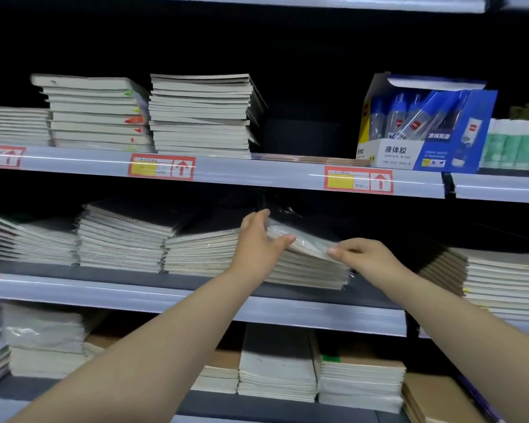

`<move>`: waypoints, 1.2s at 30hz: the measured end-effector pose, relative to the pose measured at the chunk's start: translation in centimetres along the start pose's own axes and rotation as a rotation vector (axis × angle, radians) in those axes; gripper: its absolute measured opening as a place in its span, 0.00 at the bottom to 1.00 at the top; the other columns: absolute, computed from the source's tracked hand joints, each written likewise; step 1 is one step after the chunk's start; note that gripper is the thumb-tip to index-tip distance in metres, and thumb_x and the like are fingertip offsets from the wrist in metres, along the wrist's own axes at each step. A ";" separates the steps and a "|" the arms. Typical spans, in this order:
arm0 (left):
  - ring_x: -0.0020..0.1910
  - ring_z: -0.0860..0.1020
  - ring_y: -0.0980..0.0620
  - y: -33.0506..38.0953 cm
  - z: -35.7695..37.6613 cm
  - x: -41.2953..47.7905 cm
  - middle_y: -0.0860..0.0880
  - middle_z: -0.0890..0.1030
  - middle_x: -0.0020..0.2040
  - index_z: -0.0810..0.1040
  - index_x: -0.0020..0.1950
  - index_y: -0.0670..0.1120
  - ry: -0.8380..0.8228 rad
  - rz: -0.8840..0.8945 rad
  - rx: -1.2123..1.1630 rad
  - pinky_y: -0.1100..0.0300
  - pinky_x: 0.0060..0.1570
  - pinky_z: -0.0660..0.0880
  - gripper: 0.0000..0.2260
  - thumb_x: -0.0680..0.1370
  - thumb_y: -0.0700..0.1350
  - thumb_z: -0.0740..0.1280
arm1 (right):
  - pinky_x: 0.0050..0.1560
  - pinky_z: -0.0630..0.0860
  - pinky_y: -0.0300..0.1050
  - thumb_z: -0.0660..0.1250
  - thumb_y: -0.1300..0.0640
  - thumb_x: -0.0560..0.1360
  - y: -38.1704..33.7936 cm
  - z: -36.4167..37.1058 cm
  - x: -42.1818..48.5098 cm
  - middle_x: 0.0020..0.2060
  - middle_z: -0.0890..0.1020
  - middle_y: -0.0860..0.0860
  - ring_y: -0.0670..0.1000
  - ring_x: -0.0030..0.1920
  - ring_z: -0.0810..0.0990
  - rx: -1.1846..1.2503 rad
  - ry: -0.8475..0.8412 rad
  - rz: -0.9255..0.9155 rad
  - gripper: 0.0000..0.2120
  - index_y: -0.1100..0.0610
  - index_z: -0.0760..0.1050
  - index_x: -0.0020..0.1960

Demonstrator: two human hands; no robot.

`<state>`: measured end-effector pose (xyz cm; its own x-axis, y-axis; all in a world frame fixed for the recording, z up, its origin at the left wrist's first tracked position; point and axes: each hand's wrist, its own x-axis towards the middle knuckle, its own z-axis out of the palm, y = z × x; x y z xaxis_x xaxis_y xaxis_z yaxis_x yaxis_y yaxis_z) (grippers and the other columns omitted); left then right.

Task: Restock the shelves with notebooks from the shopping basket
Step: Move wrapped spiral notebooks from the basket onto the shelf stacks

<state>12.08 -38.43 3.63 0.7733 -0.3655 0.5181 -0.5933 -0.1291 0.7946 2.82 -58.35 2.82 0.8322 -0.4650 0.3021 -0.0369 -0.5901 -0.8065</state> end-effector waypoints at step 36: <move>0.26 0.70 0.49 -4.1 1.8 7.2 0.51 0.71 0.26 0.80 0.57 0.44 0.158 -0.140 0.306 0.57 0.31 0.71 0.19 0.74 0.55 0.72 | 0.48 0.73 0.37 0.71 0.39 0.70 5.0 2.3 8.6 0.56 0.81 0.52 0.51 0.52 0.79 0.000 0.040 0.018 0.29 0.51 0.73 0.67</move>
<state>19.65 -42.17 3.56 0.8627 -0.1805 0.4724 -0.4999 -0.4464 0.7422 11.11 -63.80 0.17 0.8083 -0.5019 0.3077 -0.0517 -0.5812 -0.8121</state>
